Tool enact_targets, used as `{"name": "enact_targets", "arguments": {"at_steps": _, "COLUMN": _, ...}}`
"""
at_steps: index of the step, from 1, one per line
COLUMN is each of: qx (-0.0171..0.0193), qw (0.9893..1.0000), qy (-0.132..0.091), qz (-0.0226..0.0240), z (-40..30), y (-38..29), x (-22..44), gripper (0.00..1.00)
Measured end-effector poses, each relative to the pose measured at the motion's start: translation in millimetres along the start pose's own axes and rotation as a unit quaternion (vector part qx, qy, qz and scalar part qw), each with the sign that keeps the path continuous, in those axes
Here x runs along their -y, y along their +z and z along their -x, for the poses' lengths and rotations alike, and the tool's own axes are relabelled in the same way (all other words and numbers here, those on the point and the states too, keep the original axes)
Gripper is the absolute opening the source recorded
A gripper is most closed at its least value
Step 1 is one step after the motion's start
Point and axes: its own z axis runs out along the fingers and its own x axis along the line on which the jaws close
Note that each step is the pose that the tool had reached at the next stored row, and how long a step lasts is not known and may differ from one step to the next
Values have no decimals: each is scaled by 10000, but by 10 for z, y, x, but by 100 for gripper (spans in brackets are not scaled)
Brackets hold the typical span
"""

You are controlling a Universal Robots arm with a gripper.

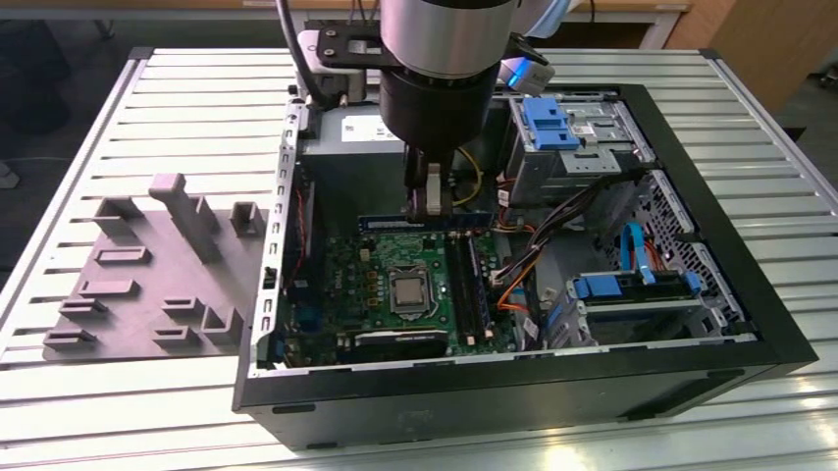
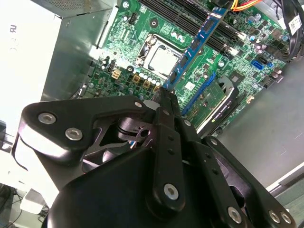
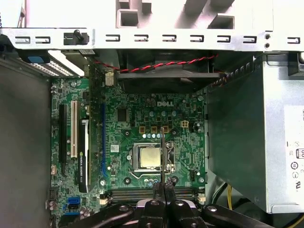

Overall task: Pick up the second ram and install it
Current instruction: 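Insert the second ram into the second slot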

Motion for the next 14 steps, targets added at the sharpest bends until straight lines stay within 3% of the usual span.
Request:
{"name": "enact_targets", "arguments": {"at_steps": 7, "qx": 1, "qw": 10000, "qy": 12, "qz": 0, "z": 0, "y": 1, "x": 0, "gripper": 11}}
{"name": "enact_targets", "arguments": {"at_steps": 14, "qx": 12, "qw": 9996, "qy": 287, "qz": -13, "z": 0, "y": 1, "x": 0, "gripper": 11}}
